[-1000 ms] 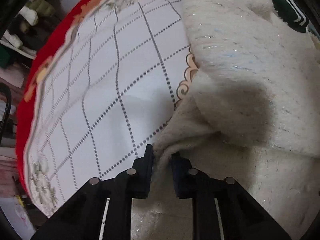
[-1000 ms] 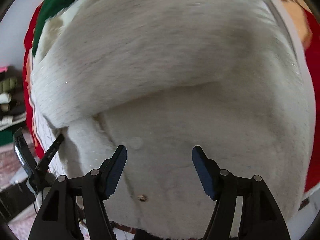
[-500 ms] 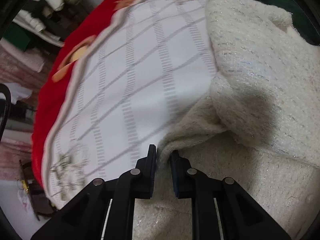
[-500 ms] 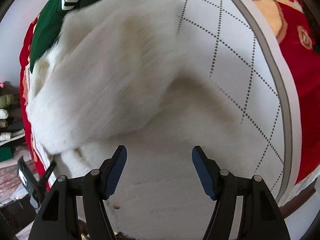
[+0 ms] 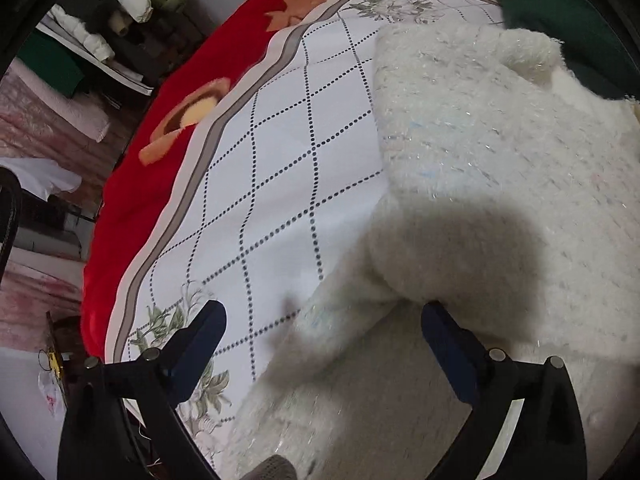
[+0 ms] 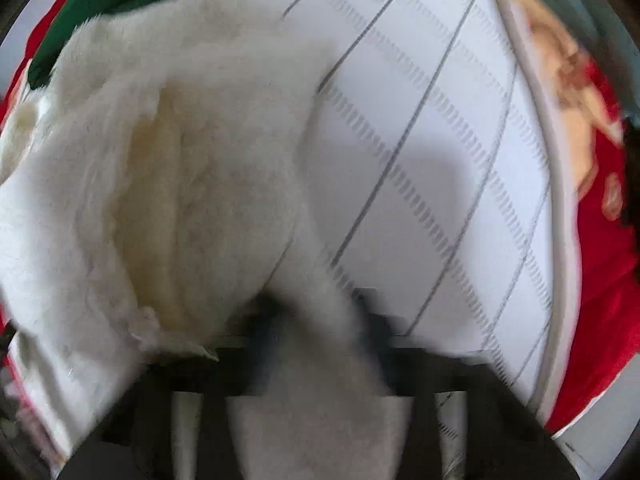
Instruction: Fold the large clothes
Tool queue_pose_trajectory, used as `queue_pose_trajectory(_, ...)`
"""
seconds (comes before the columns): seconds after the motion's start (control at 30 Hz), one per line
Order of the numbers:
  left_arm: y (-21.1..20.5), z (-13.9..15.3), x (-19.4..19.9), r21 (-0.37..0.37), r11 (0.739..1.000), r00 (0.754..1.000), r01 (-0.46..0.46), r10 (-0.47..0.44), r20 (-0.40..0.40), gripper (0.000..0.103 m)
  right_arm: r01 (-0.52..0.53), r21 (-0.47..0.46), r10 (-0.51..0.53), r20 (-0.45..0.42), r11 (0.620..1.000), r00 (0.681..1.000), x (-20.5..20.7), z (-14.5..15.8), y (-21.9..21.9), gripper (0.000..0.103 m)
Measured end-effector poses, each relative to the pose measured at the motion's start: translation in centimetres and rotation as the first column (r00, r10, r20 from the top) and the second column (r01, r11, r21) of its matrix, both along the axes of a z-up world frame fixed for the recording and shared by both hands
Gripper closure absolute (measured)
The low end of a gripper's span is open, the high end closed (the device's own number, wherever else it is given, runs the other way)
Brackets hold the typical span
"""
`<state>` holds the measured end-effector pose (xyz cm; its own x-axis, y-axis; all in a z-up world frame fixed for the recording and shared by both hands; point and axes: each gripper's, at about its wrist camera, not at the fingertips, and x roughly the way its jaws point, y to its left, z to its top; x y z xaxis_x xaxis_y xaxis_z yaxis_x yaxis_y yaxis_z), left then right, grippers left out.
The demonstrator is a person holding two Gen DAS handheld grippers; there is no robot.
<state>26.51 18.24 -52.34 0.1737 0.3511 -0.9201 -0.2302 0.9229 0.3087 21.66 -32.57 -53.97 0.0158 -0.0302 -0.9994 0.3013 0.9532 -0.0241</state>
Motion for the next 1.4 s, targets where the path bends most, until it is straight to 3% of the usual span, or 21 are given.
queue_pose_trajectory(0.1,1.0,-1.6,0.8,-0.009,1.000,0.999,-0.024,0.024,-0.031,0.003,0.220,0.101,-0.219,-0.026,0.970,0.975,-0.7,-1.2,-3.8,0.081)
queue_pose_trajectory(0.2,1.2,-0.9,0.6,-0.030,0.999,0.999,-0.036,0.035,-0.027,0.003,0.223,0.093,-0.219,-0.055,0.970,0.974,-0.6,-0.1,-4.2,0.080)
queue_pose_trajectory(0.27,0.8,0.1,0.1,-0.030,0.999,0.999,-0.030,0.029,-0.022,0.003,0.259,0.105,-0.254,-0.061,0.960,0.965,-0.8,1.2,-3.6,0.071)
queue_pose_trajectory(0.33,0.5,1.4,-0.4,-0.024,0.999,1.000,-0.028,0.028,-0.010,0.003,0.314,0.148,-0.314,-0.021,0.938,0.949,-1.7,3.6,-4.3,0.068)
queue_pose_trajectory(0.4,0.2,2.6,-0.9,-0.024,0.999,0.999,-0.036,0.036,0.013,0.003,0.345,0.197,-0.358,0.031,0.918,0.933,-2.5,5.6,-5.0,0.056)
queue_pose_trajectory(0.47,0.1,3.3,-0.8,-0.033,0.999,0.999,-0.041,0.042,0.026,0.003,0.350,0.313,-0.396,0.093,0.883,0.914,-2.8,6.9,-5.3,0.044)
queue_pose_trajectory(0.5,-0.1,3.7,-0.7,-0.038,0.998,0.998,-0.046,0.048,0.037,0.003,0.331,0.356,-0.392,0.114,0.874,0.913,-2.5,7.0,-5.1,0.043)
queue_pose_trajectory(0.63,-1.0,4.9,0.4,-0.028,0.998,0.995,-0.048,0.050,0.088,0.003,0.212,0.411,-0.279,0.110,0.887,0.954,1.3,4.6,-0.6,0.039)
queue_pose_trajectory(0.67,-1.0,5.0,0.8,-0.028,0.999,0.994,-0.045,0.047,0.095,0.003,0.181,0.403,-0.240,0.100,0.897,0.966,2.5,3.7,0.4,0.046)
queue_pose_trajectory(0.73,-1.6,5.6,1.7,-0.030,0.999,0.993,-0.033,0.036,0.115,0.003,0.114,0.308,-0.155,0.110,0.945,0.982,3.9,2.8,2.9,0.089)
queue_pose_trajectory(0.87,-2.9,7.1,3.2,-0.021,1.000,0.986,0.006,-0.002,0.167,0.003,0.079,0.193,-0.128,0.256,0.978,0.958,4.2,7.7,4.1,0.094)
queue_pose_trajectory(0.97,-3.4,6.5,4.8,-0.006,1.000,0.985,0.024,-0.022,0.170,0.003,0.081,0.137,-0.122,0.329,0.987,0.936,4.4,10.0,4.0,0.094)
queue_pose_trajectory(1.03,-3.5,4.7,6.1,0.041,0.999,0.988,0.019,-0.025,0.155,0.003,0.109,0.112,-0.140,0.322,0.988,0.936,5.0,9.2,3.2,0.094)
queue_pose_trajectory(1.1,-3.2,1.6,7.3,0.075,0.997,0.996,0.022,-0.028,0.082,0.003,0.122,0.089,-0.140,0.235,0.988,0.962,5.5,7.2,1.9,0.094)
queue_pose_trajectory(1.17,-2.2,-0.8,8.1,0.040,0.999,0.999,0.008,-0.009,0.039,0.000,0.107,0.092,-0.115,0.082,0.990,0.990,5.8,3.9,1.9,0.090)
queue_pose_trajectory(1.2,-1.7,-0.8,8.2,0.011,1.000,0.999,-0.003,0.003,0.046,0.000,0.130,0.106,-0.136,0.051,0.986,0.989,5.7,3.5,1.6,0.087)
queue_pose_trajectory(1.27,-1.6,0.0,8.1,0.010,1.000,0.998,0.004,-0.004,0.060,0.000,0.174,0.110,-0.183,0.078,0.979,0.980,5.1,5.2,1.2,0.073)
queue_pose_trajectory(1.33,-1.9,1.2,7.5,0.015,1.000,0.998,0.011,-0.012,0.070,0.000,0.173,0.070,-0.182,0.137,0.982,0.974,4.6,7.8,1.4,0.065)
queue_pose_trajectory(1.4,-2.0,2.2,7.0,0.002,1.000,0.997,0.005,-0.005,0.082,0.000,0.164,0.093,-0.181,0.216,0.982,0.959,3.8,10.3,1.8,0.065)
